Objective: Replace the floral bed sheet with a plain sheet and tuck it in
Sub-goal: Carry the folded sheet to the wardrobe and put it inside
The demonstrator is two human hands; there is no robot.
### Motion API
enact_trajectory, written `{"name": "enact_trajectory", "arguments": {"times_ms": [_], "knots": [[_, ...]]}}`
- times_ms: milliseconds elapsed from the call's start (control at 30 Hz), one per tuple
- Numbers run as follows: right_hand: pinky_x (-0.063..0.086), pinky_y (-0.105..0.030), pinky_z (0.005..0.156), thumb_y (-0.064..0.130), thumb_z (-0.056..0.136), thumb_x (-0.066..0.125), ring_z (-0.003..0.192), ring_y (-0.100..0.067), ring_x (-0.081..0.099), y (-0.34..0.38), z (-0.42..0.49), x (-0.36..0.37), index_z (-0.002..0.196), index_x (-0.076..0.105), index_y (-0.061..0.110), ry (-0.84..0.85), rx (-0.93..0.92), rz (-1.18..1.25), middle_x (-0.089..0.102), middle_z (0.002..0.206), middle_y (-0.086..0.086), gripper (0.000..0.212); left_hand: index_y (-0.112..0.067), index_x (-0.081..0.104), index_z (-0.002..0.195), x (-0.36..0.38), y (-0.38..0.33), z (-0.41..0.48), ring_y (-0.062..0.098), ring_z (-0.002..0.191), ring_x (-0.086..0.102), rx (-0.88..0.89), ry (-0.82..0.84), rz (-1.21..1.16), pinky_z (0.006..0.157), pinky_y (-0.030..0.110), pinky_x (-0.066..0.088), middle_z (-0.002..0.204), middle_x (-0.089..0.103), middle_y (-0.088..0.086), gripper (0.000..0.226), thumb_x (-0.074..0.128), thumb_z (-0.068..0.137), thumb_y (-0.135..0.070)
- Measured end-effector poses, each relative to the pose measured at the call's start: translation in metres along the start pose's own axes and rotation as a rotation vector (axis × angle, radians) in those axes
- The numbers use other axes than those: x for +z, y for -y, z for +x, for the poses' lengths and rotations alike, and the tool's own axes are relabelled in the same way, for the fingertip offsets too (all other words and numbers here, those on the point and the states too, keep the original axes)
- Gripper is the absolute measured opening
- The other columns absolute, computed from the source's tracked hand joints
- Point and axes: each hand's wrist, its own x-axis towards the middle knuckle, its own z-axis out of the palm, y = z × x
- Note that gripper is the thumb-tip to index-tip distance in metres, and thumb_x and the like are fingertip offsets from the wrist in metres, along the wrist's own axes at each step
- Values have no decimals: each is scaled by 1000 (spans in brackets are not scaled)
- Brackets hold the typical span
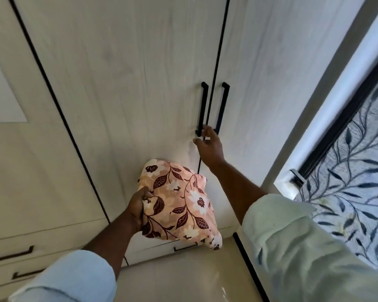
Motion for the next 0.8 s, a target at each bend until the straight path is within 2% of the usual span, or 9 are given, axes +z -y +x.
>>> {"name": "enact_trajectory", "arguments": {"times_ms": [67,133,200,267,400,500,633,733,800], "knots": [[49,-13,71,15,94,66,102,-8,62,-3,2,-1,143,53,25,23,34,52,58,133,3,52,-7,69,103,5,8,-9,36,76,72,32,-50,-37,81,45,51,90,74,19,39,34,87,-12],[50,-12,70,14,93,64,108,-12,61,-4,4,-2,140,57,23,30,37,79,58,131,1,49,-7,69,100,7,14,-20,35,72,73,58,-86,-63,79,43,51,89,73,18,38,33,88,-11],[56,-27,86,21,89,65,116,-20,59,-3,0,-3,132,61,23,32,22,62,56,128,0,43,-7,67,103,6,19,-33,34,69,73,84,-118,-74,77,42,51,85,74,17,37,33,89,-12],[53,-42,101,31,88,67,120,-20,54,-2,-9,-4,125,62,27,10,-22,-52,50,129,2,38,-6,65,105,6,24,-48,33,66,73,95,-126,-74,76,42,51,80,74,16,37,33,90,-12],[41,-40,111,38,91,69,136,-26,40,7,-32,-15,129,63,24,-50,-81,-228,37,148,-4,41,-7,67,104,6,35,-84,35,70,73,131,-168,-89,77,43,51,86,75,18,37,33,90,-12],[40,-43,114,38,90,67,141,-26,38,10,-56,-21,123,65,21,1,-98,-156,37,154,-2,38,-4,66,115,-4,44,-107,39,84,70,139,-211,-69,84,47,54,104,71,22,45,42,78,-12],[54,-47,96,38,88,66,110,-20,56,20,-99,-22,104,65,18,14,-144,-50,58,116,4,26,-4,64,124,-15,58,-142,41,92,69,121,-221,-18,88,48,54,104,73,23,54,45,74,-14],[54,-37,88,35,90,68,107,-17,55,29,-136,-20,104,65,16,-27,-163,-57,59,114,1,24,-5,63,128,-28,73,-174,43,101,66,138,-217,4,95,52,51,113,71,25,57,48,74,-15],[50,-27,85,38,89,68,107,-16,56,35,-159,-19,107,66,16,-54,-150,-57,61,115,1,28,-6,64,123,-38,83,-197,41,96,68,135,-222,-3,87,47,54,109,72,24,47,40,84,-13]]}}
